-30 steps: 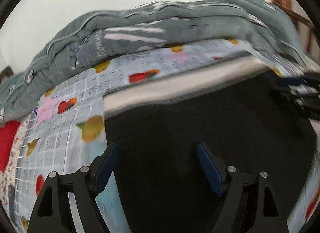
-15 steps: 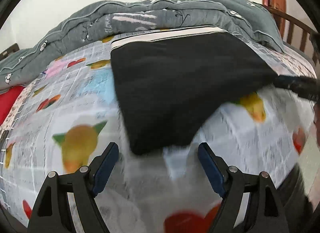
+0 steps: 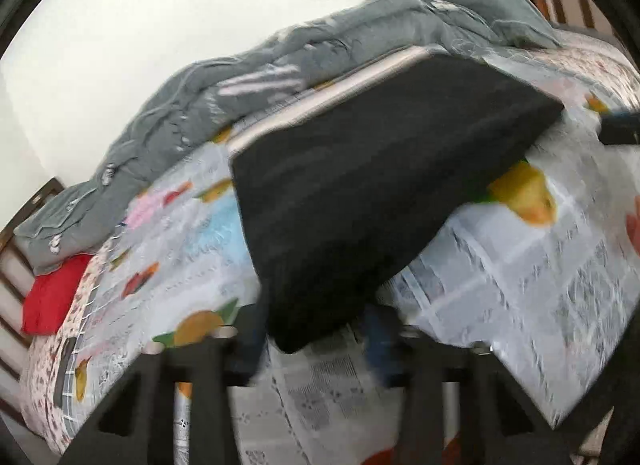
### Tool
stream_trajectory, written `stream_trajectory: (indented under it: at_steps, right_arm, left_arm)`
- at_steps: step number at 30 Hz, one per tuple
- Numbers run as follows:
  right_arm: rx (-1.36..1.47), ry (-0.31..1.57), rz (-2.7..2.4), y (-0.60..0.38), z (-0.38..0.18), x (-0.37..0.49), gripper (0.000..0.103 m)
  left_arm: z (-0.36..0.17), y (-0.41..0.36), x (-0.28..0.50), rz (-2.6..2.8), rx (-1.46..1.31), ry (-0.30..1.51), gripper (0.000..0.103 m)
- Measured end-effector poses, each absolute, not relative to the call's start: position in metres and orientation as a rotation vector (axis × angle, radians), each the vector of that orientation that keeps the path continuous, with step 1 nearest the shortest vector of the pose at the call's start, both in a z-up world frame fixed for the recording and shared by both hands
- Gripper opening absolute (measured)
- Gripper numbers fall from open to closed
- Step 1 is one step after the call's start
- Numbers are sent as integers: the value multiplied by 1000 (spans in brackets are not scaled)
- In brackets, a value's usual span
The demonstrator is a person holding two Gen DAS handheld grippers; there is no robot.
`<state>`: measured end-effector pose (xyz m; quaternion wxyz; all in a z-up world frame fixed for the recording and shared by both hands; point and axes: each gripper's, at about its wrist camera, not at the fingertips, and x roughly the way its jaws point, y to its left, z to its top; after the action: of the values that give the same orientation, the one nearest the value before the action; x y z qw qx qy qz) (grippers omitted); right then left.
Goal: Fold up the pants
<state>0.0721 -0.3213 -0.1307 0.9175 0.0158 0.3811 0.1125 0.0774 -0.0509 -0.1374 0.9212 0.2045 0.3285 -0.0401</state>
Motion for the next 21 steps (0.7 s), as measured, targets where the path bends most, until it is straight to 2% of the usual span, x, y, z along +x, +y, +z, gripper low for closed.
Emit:
stream_trajectory:
  at_steps: [1,3,4,6,9,10,13,16,21]
  right_arm:
    - [23,789,221,-321,-132,72,44]
    - [14,794,217,-324,-135,73,44]
    - [13,793,216,-326,-135,73,44]
    - [9,801,210,-328,-136,77,44]
    - [1,798,217,-330,-133,81,44]
    - [-8,787,219,-329,-129,82,44]
    - [-30,745,220,-328,-115,88,45]
    - [-32,717,225,-326,-105,100,47]
    - [-13,700,238,-318,-101,134,48]
  left_arm:
    - [-129,-43,73,-82,338,628,17]
    - [-129,-22,75,-101,159,644,17]
    - [-138,-20,79,-95,153,691,17]
    - [-150,-28,75,-69,234,670,19]
    - [-142,-28,68,-74,210,686,31]
    - [-138,-23,65,-95,160,696,39]
    - [-121,-7,56,-135,55,648,43]
    - [-101,-1,56,-130,-8,597,60]
    - [-89,-15,98,-113,-49,621,60]
